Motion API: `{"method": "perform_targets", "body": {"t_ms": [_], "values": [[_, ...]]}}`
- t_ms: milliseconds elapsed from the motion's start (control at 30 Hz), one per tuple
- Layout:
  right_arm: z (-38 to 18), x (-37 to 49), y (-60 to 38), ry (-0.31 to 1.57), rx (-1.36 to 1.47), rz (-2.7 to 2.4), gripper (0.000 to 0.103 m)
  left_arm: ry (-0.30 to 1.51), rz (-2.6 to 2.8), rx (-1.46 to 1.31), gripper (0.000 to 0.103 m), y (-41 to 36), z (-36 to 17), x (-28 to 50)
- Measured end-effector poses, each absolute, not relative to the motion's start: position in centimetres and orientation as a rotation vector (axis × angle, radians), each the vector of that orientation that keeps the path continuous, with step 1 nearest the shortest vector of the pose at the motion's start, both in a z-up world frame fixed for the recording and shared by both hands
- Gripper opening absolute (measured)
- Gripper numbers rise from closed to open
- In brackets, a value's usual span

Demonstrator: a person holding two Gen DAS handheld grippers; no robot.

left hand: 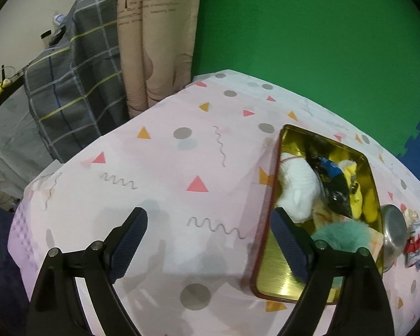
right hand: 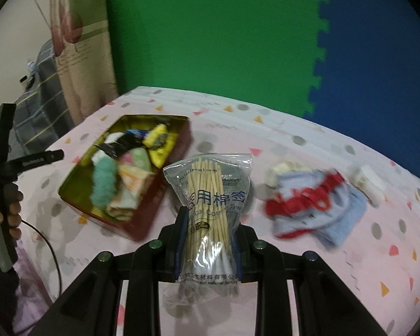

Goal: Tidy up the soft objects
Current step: 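Carry the cotton swab bag into the gold tin and open the right gripper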

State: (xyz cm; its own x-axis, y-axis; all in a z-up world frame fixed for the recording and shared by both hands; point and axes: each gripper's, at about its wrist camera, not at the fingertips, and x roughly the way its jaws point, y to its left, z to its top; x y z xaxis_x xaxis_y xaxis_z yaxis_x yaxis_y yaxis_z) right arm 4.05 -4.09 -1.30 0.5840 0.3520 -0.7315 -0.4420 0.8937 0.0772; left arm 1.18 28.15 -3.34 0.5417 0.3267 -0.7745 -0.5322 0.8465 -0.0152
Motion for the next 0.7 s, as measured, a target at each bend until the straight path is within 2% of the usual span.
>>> {"method": "perform_targets", "body": {"t_ms": [333,700], "values": [[-0.3,5.3,4.0,0.814,-0.101,0.612,0.027,0.848,0.55,-0.303,0.089,30.3,-3.2,0.5],[-1.9,8.6,9.8,0.833,-0.135,0.584,0.027,0.835,0.545,-0.328,0.089,30.8,-3.3,0.4]]}}
